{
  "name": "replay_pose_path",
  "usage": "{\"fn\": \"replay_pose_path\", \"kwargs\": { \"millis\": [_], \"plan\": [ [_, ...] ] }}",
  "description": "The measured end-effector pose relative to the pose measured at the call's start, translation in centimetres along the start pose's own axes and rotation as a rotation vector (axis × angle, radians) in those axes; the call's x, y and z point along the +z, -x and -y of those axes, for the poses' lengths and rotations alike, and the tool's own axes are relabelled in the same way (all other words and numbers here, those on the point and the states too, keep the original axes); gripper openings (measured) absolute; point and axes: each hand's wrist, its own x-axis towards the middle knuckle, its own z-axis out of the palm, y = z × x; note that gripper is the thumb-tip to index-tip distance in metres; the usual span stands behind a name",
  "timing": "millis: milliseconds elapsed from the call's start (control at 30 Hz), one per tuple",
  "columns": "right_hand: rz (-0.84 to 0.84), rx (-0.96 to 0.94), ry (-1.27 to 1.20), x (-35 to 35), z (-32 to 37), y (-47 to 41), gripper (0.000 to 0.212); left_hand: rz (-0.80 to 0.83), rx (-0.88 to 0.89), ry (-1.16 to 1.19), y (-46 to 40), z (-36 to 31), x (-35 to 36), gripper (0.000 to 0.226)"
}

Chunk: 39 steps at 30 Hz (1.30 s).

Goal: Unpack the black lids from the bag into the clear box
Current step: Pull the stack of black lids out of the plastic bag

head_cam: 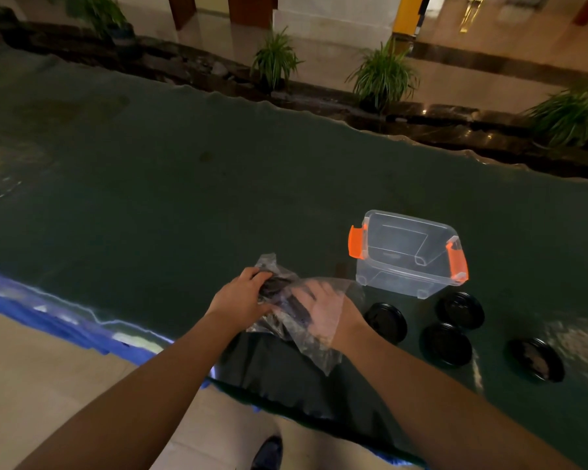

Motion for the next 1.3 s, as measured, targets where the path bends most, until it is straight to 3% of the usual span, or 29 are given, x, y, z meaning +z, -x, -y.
{"fn": "replay_pose_path", "kwargs": {
  "millis": [133, 333, 533, 733, 933, 1067, 1300],
  "plan": [
    [-0.048, 0.004, 0.052, -0.7, 0.1, 0.0, 0.078, -0.004, -0.006, 0.021, 0.1, 0.2, -0.1, 0.074],
    [-0.021, -0.088, -0.062, -0.5, 0.3, 0.6, 0.055, 0.002, -0.021, 0.052, 0.1, 0.4, -0.2, 0.071],
    [-0.003, -0.132, -0.048, -0.7, 0.1, 0.3, 0.075, 0.005, -0.013, 0.056, 0.0, 0.4, -0.3, 0.067],
    [-0.143, -0.139, -0.078, -0.5, 0.1, 1.0, 0.064, 0.004, -0.015, 0.06, -0.1, 0.2, -0.5, 0.064],
    [-0.102, -0.185, -0.013, -0.4, -0.5, 1.3, 0.068, 0.012, -0.027, 0.08, 0.1, 0.0, -0.8, 0.068],
    [-0.025, -0.197, 0.083, -0.5, -0.9, 0.7, 0.059, 0.016, -0.028, 0.07, 0.1, -0.2, -0.9, 0.071],
    [0.079, -0.156, 0.123, -1.1, -1.2, 0.2, 0.09, 0.003, -0.034, 0.059, -0.2, -0.6, -0.7, 0.071]
  ]
}}
